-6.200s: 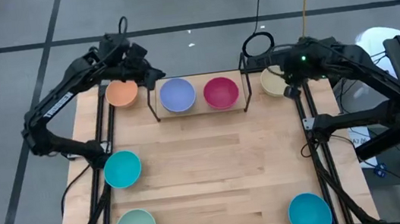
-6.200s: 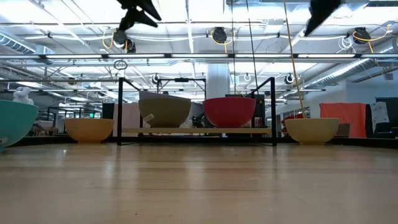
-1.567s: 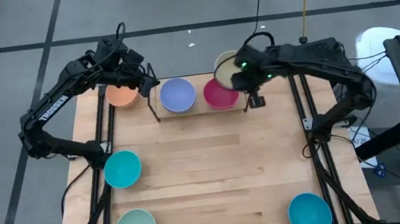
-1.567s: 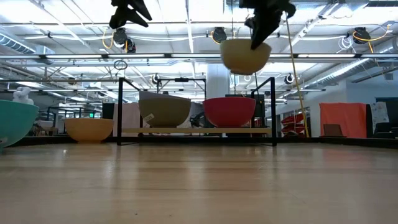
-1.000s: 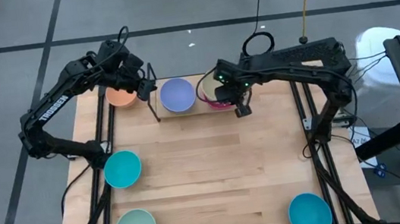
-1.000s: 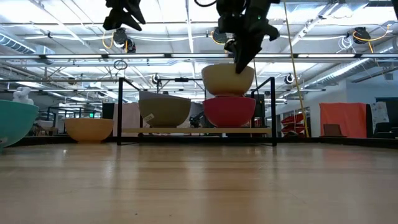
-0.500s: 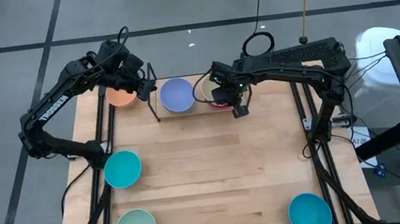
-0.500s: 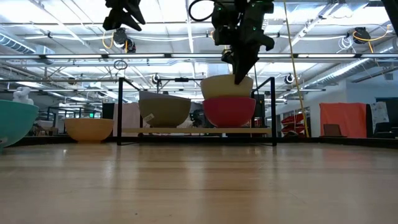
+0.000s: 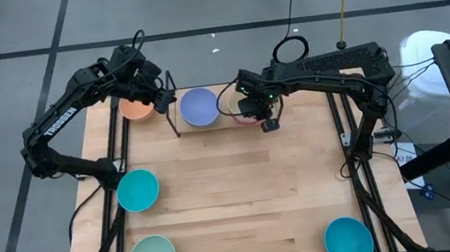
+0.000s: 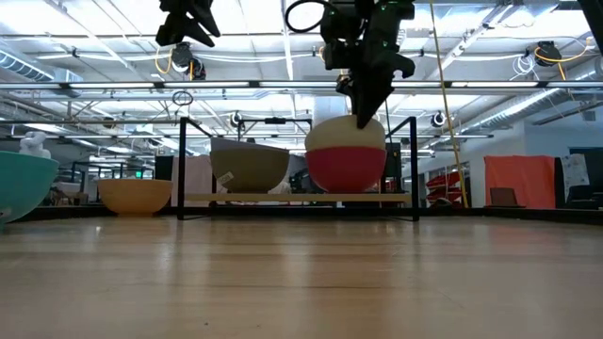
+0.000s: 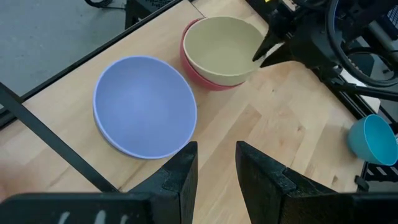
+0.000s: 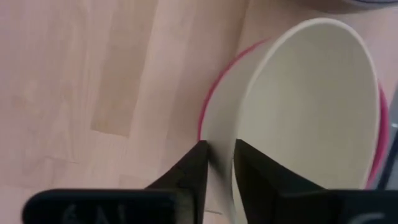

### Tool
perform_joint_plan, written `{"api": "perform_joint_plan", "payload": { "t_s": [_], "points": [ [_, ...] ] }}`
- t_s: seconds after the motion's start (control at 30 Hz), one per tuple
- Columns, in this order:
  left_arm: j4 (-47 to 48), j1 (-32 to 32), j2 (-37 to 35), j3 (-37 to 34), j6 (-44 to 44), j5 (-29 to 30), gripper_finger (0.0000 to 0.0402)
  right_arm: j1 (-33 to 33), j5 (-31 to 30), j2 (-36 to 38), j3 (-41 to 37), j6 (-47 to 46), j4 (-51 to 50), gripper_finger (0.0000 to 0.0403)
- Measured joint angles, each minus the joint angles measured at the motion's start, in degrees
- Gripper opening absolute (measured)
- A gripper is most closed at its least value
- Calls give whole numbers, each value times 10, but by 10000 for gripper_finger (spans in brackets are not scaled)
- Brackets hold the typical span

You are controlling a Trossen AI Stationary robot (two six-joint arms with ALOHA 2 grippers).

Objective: Place and stack bowls onto a shelf
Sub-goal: Stack the brown bowl on top of the pink bowl on the shelf

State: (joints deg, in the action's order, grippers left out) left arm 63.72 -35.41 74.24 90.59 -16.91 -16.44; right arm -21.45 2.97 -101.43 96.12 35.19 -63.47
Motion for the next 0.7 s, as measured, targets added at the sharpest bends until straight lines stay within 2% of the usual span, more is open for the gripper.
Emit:
{"api": "perform_joint_plan", "payload": {
  "t_s": [0.3, 0.6, 0.7],
  "points": [
    [14, 0, 0, 0, 4, 0, 113, 4, -129, 8, 0, 50, 10, 128],
    [28, 0, 0, 0, 4, 0, 113, 19, -133, 36, 0, 52, 19, 133],
    [30, 0, 0, 0, 4, 0, 113, 24, -115, 49, 0, 51, 31, 130]
  ]
}}
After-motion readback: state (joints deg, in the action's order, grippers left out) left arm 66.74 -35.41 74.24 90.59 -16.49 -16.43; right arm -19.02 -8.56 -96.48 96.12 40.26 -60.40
